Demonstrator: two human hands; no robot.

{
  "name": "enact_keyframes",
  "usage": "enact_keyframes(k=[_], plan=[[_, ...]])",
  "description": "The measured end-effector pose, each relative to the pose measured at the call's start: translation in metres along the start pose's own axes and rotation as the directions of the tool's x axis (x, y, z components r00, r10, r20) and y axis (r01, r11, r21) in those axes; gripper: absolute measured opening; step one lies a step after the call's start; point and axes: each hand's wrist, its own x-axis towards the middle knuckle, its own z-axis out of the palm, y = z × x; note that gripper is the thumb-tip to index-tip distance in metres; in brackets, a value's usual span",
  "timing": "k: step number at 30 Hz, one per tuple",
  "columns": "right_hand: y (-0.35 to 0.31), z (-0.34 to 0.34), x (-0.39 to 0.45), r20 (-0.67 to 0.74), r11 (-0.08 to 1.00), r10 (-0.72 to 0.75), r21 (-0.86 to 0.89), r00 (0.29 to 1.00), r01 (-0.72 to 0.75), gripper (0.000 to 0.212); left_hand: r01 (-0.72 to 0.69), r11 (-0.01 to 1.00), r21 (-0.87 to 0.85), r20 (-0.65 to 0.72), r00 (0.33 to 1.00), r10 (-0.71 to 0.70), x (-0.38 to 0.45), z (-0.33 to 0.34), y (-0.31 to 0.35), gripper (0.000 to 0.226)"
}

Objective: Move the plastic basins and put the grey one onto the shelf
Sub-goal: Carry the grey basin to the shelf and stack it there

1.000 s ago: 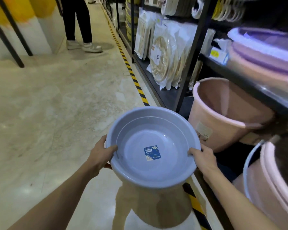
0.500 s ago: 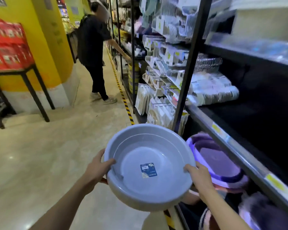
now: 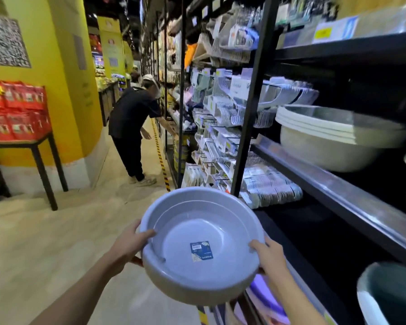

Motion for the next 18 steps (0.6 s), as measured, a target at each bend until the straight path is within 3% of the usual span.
enact_keyframes(k=[7,14,18], plan=[[0.003,-0.021,0.011,-0.034,0.999,0.029,0.038,0.999,-0.028,0.011,-0.02,0.999,0.03,0.053,0.998,0.018,0.023,0.028,0.018,0.036],[0.0,-0.051,0.021,-0.141,0.988,0.054,0.154,0.988,-0.032,0.023,-0.079,0.997,-0.016,0.264,0.961,0.08,0.065,0.062,0.037,0.044],[-0.001,-0.058,0.009,-0.234,0.973,0.055,0.229,0.971,0.0,0.025,-0.122,0.991,-0.062,0.412,0.901,0.136,0.099,0.086,0.055,0.052]])
